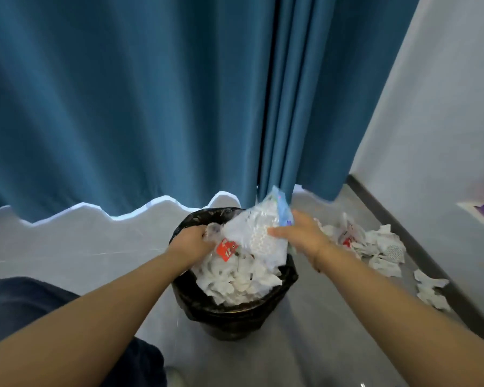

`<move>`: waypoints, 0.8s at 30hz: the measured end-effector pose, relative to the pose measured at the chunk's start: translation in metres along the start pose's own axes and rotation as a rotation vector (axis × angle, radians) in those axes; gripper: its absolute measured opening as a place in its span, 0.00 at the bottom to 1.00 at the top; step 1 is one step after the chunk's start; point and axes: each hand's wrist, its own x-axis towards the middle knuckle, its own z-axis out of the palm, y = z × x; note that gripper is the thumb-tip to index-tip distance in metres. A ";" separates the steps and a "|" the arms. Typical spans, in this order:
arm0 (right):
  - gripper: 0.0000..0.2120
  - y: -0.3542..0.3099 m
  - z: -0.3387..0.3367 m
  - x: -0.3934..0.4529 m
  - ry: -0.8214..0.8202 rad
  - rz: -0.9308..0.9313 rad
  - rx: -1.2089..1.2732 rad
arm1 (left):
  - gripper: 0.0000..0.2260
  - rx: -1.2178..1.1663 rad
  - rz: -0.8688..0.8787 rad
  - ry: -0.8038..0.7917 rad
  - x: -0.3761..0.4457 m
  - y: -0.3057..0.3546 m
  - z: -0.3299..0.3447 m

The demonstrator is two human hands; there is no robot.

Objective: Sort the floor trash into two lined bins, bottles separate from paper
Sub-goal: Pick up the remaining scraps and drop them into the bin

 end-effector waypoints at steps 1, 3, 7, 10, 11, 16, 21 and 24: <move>0.09 0.013 0.007 0.000 -0.021 0.005 -0.073 | 0.10 0.039 -0.025 -0.021 0.001 -0.003 0.000; 0.10 0.030 0.019 0.001 -0.057 -0.060 -0.296 | 0.11 0.119 -0.067 -0.047 0.001 -0.006 -0.004; 0.11 0.037 0.033 0.001 -0.127 -0.186 -0.489 | 0.13 0.214 -0.087 -0.071 0.001 -0.010 -0.007; 0.14 0.038 0.038 0.004 -0.251 -0.199 -0.428 | 0.16 0.134 -0.067 -0.048 0.002 -0.011 -0.004; 0.16 0.035 0.036 0.004 -0.304 -0.205 -0.388 | 0.19 0.054 -0.065 -0.059 0.003 -0.011 -0.002; 0.22 0.025 0.037 0.005 -0.532 -0.151 -0.392 | 0.23 -0.351 -0.124 -0.230 -0.002 -0.009 0.011; 0.28 0.051 0.051 -0.003 -0.165 -0.279 -1.122 | 0.25 -0.828 -0.164 -0.162 0.000 0.003 0.013; 0.28 0.055 0.053 -0.006 0.065 -0.436 -1.072 | 0.32 -0.839 -0.122 -0.179 -0.002 0.004 0.005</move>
